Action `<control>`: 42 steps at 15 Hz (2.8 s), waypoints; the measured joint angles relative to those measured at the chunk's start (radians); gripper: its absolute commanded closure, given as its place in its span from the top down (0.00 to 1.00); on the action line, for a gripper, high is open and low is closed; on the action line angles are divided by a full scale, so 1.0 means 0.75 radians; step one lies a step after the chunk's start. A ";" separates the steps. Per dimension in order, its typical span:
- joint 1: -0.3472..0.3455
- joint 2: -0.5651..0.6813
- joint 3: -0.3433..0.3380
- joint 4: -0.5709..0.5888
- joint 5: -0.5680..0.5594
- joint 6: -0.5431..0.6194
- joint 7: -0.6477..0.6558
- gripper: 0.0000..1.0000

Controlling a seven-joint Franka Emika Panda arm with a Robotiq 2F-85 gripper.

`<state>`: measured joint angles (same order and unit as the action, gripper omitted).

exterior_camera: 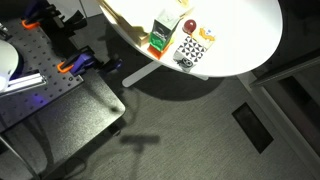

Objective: Remove the gray block from the stack and put it in the wooden tray

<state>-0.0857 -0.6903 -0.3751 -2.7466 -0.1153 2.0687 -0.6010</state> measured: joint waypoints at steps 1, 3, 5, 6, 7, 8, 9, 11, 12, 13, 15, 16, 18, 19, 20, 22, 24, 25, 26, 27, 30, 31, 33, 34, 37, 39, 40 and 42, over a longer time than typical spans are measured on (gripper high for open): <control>0.002 0.010 0.010 0.005 0.009 0.001 0.004 1.00; 0.010 0.039 0.030 0.020 0.019 0.006 0.014 1.00; 0.016 0.080 0.051 0.042 0.022 0.020 0.024 1.00; 0.018 0.104 0.061 0.053 0.022 0.032 0.031 1.00; 0.020 0.130 0.071 0.066 0.022 0.041 0.038 1.00; 0.022 0.159 0.082 0.080 0.022 0.050 0.043 1.00; 0.023 0.191 0.092 0.094 0.022 0.063 0.048 1.00; 0.023 0.253 0.110 0.118 0.022 0.095 0.064 1.00; 0.023 0.286 0.118 0.129 0.022 0.113 0.071 1.00; 0.023 0.320 0.124 0.139 0.022 0.133 0.081 1.00; 0.023 0.387 0.135 0.154 0.022 0.174 0.095 1.00; 0.022 0.418 0.138 0.161 0.022 0.195 0.100 1.00; 0.022 0.478 0.144 0.172 0.022 0.241 0.116 1.00; 0.021 0.506 0.145 0.175 0.022 0.268 0.125 1.00; 0.019 0.532 0.146 0.175 0.022 0.297 0.138 1.00; 0.012 0.582 0.149 0.175 0.022 0.352 0.165 1.00; 0.001 0.626 0.150 0.176 0.022 0.407 0.195 1.00; -0.007 0.645 0.152 0.177 0.022 0.431 0.209 1.00; -0.016 0.662 0.153 0.177 0.022 0.455 0.226 1.00; -0.027 0.676 0.154 0.179 0.022 0.473 0.240 1.00; -0.061 0.706 0.155 0.187 0.018 0.509 0.261 1.00; -0.072 0.714 0.155 0.189 0.013 0.515 0.265 1.00; -0.093 0.728 0.155 0.194 0.006 0.528 0.269 1.00; -0.101 0.736 0.155 0.196 0.004 0.538 0.269 1.00; -0.119 0.764 0.155 0.203 -0.012 0.576 0.277 1.00; -0.127 0.787 0.155 0.206 -0.020 0.605 0.279 1.00; -0.131 0.800 0.155 0.207 -0.020 0.620 0.279 1.00; -0.132 0.823 0.155 0.208 -0.021 0.647 0.279 1.00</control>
<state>-0.1846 -0.0734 -0.2587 -2.5904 -0.1308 2.5537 -0.3920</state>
